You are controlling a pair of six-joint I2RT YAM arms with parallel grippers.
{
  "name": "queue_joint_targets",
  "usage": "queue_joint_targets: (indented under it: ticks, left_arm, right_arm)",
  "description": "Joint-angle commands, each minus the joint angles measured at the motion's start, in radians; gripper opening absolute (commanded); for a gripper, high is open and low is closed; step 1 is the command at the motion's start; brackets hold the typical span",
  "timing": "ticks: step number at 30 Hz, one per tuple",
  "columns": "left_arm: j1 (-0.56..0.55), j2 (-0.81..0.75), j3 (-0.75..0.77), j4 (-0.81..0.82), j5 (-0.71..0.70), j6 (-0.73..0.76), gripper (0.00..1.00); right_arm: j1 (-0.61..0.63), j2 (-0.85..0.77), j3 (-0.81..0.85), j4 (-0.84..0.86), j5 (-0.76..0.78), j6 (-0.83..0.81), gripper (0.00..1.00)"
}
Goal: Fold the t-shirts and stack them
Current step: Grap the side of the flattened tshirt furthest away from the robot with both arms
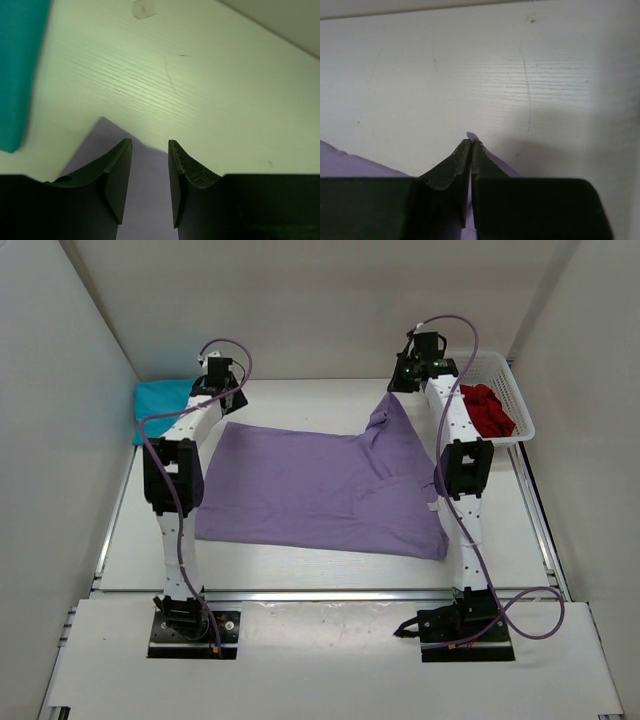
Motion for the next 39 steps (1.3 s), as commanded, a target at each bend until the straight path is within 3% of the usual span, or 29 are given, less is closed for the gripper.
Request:
queue_joint_targets:
  ticks: [1,4,18,39]
  left_arm:
    - [0.043,0.126,0.208,-0.233,-0.049,0.072,0.46]
    - [0.046,0.217,0.349,-0.311,-0.068,0.091,0.47]
    - [0.054,0.309,0.442,-0.330,-0.028,0.097,0.61]
    - [0.062,0.347,0.485,-0.382,-0.038,0.105,0.47]
  right_arm:
    - [0.002,-0.133,0.011,-0.049,0.039,-0.053,0.00]
    - [0.011,-0.150,-0.002,-0.064,0.048,-0.057,0.00]
    - [0.016,-0.170,-0.016,-0.078,0.037,-0.073,0.01]
    - [0.004,-0.204,-0.009,-0.091,0.001,-0.073,0.00]
